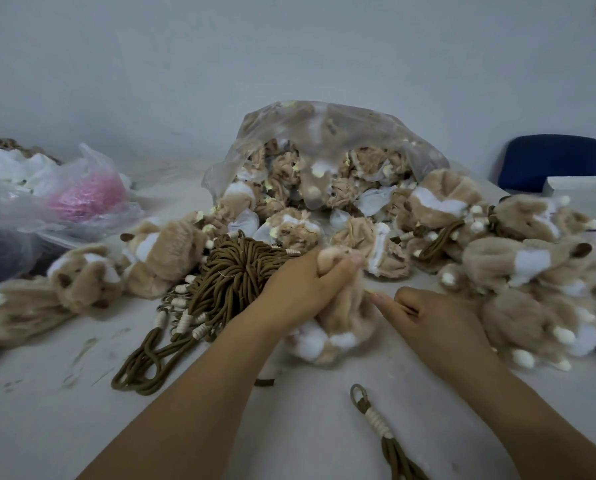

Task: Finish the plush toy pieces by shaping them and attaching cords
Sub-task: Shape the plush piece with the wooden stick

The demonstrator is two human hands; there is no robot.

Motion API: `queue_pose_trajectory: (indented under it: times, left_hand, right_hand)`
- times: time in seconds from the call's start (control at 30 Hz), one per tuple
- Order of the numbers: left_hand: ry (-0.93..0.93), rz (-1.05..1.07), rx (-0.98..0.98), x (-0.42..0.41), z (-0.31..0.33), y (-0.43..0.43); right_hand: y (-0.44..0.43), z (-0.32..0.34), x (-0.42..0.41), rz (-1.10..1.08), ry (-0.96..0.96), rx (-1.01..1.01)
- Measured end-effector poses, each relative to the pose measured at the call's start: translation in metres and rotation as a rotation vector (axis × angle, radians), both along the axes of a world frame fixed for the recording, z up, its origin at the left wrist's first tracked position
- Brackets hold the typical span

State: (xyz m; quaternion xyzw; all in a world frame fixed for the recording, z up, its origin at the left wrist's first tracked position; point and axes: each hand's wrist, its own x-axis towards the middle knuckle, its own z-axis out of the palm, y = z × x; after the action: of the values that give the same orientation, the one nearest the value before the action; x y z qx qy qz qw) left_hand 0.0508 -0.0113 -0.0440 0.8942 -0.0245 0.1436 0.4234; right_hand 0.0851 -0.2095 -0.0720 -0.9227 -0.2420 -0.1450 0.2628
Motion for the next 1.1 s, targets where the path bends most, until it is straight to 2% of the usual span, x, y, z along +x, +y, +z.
queue_pose_trajectory:
  times: [0.1, 0.17, 0.3, 0.47, 0.63, 0.77, 0.87, 1.1]
  left_hand:
    - [-0.028, -0.130, -0.423, -0.002, -0.004, -0.014]
    - [-0.011, -0.170, -0.543, -0.003, -0.015, -0.020]
    - [0.043, -0.147, -0.615, -0.005, -0.028, -0.021]
    - [0.132, -0.168, -0.524, -0.008, -0.034, -0.028]
    - [0.029, -0.160, -0.480, -0.009, -0.037, -0.029]
    - [-0.102, -0.074, -0.644, -0.007, -0.037, -0.028]
    - [-0.126, -0.002, -0.712, -0.008, -0.034, -0.021]
    - [-0.099, 0.068, -0.770, -0.008, -0.024, -0.002]
  right_hand:
    - [0.006, -0.003, 0.000, 0.016, -0.020, 0.207]
    - [0.007, -0.005, 0.000, 0.023, -0.017, 0.246]
    - [0.008, -0.014, 0.002, 0.021, 0.007, 0.240]
    - [0.014, -0.019, 0.000, 0.004, 0.066, 0.248]
    - [0.019, -0.019, -0.006, 0.013, 0.110, 0.330]
    - [0.024, -0.017, -0.006, 0.018, 0.150, 0.377]
    - [0.021, -0.014, -0.004, 0.021, 0.168, 0.349]
    - [0.004, -0.004, 0.000, 0.031, 0.061, 0.191]
